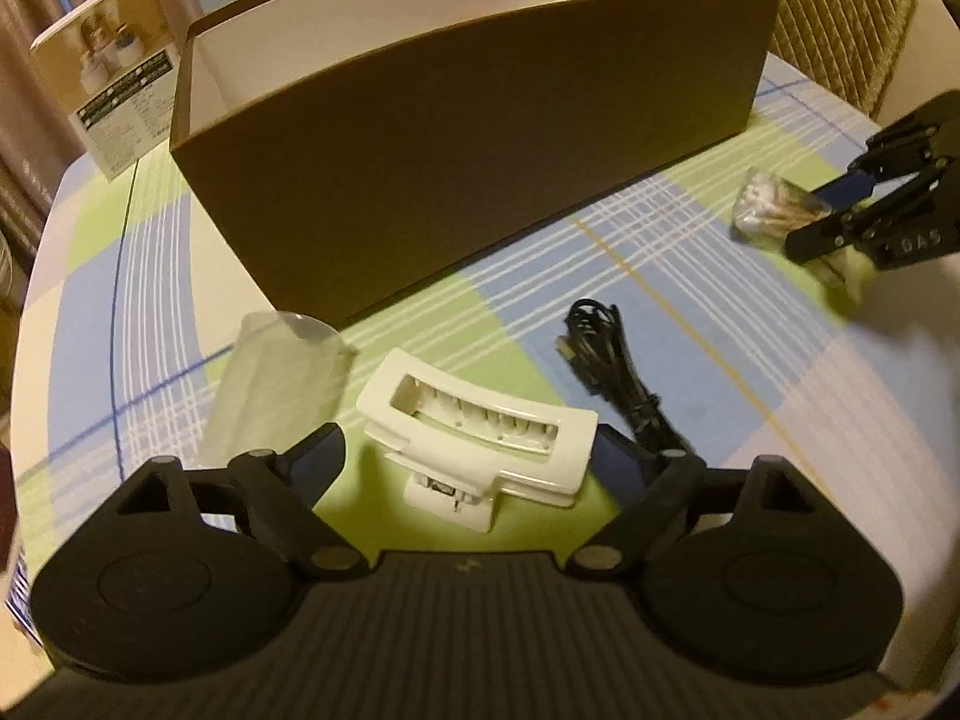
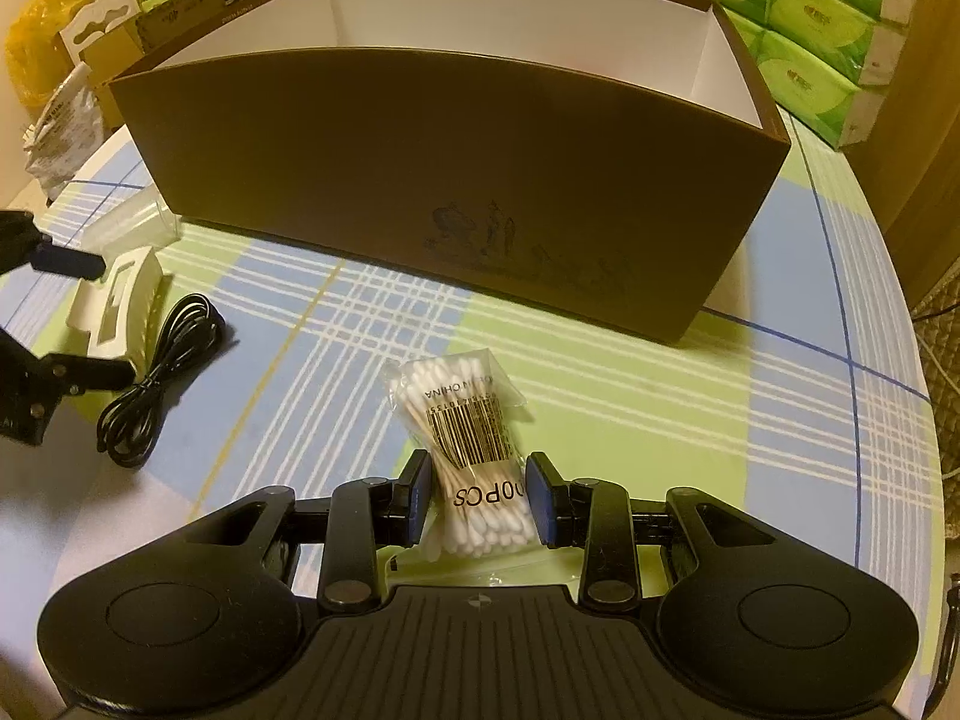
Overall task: Organize objects
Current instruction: 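Grasp the white plastic clip holder with the left tool while the right tool holds the swabs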
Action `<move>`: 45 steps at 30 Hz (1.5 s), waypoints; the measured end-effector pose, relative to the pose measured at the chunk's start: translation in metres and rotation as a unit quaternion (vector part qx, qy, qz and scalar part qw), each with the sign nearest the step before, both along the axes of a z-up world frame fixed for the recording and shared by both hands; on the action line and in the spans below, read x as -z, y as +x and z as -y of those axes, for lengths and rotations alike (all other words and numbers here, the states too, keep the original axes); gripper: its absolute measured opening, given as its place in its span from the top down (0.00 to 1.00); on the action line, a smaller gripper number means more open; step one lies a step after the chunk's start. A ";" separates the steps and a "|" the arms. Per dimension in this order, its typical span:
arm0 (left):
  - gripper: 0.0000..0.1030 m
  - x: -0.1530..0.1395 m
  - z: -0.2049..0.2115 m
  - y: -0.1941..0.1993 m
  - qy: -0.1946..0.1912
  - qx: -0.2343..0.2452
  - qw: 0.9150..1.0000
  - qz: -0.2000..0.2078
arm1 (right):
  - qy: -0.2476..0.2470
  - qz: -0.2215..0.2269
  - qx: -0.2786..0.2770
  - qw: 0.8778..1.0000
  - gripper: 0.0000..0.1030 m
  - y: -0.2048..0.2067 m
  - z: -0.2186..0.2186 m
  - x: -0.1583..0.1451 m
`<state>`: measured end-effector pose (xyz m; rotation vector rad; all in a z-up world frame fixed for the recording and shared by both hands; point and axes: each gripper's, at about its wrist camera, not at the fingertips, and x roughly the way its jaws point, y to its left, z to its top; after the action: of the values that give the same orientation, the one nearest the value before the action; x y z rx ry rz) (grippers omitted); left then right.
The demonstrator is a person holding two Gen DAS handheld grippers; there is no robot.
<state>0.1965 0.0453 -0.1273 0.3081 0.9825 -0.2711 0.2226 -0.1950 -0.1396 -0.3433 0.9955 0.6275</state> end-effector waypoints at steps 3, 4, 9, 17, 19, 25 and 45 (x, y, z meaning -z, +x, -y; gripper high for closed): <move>0.08 0.000 0.000 0.003 0.005 0.032 0.999 0.004 | 0.000 0.000 0.002 1.000 0.70 0.000 0.000 0.000; 0.08 0.001 0.000 0.005 0.007 0.040 0.999 0.004 | 0.000 0.000 0.003 1.000 0.70 -0.001 0.000 0.000; 0.08 0.005 0.004 0.011 -0.001 0.061 0.998 -0.002 | 0.001 -0.001 0.008 1.000 0.70 -0.003 0.002 0.000; 0.15 0.011 0.003 0.013 -0.022 0.014 1.000 -0.017 | -0.001 -0.003 0.013 1.000 0.70 -0.007 0.007 0.000; 0.16 0.011 0.003 0.010 -0.027 -0.018 0.999 -0.019 | -0.001 -0.005 0.015 1.000 0.70 -0.007 0.006 -0.001; 0.16 0.008 0.000 -0.002 -0.052 -0.150 0.987 -0.028 | -0.003 -0.006 0.011 1.000 0.69 -0.009 0.004 -0.001; 0.16 0.010 0.003 -0.006 0.012 -0.017 0.999 -0.034 | 0.006 -0.015 0.009 1.000 0.68 -0.011 0.011 -0.003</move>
<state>0.1909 0.0421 -0.1375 0.3051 1.0572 -0.2413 0.2115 -0.2062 -0.1369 -0.3153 1.0226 0.6235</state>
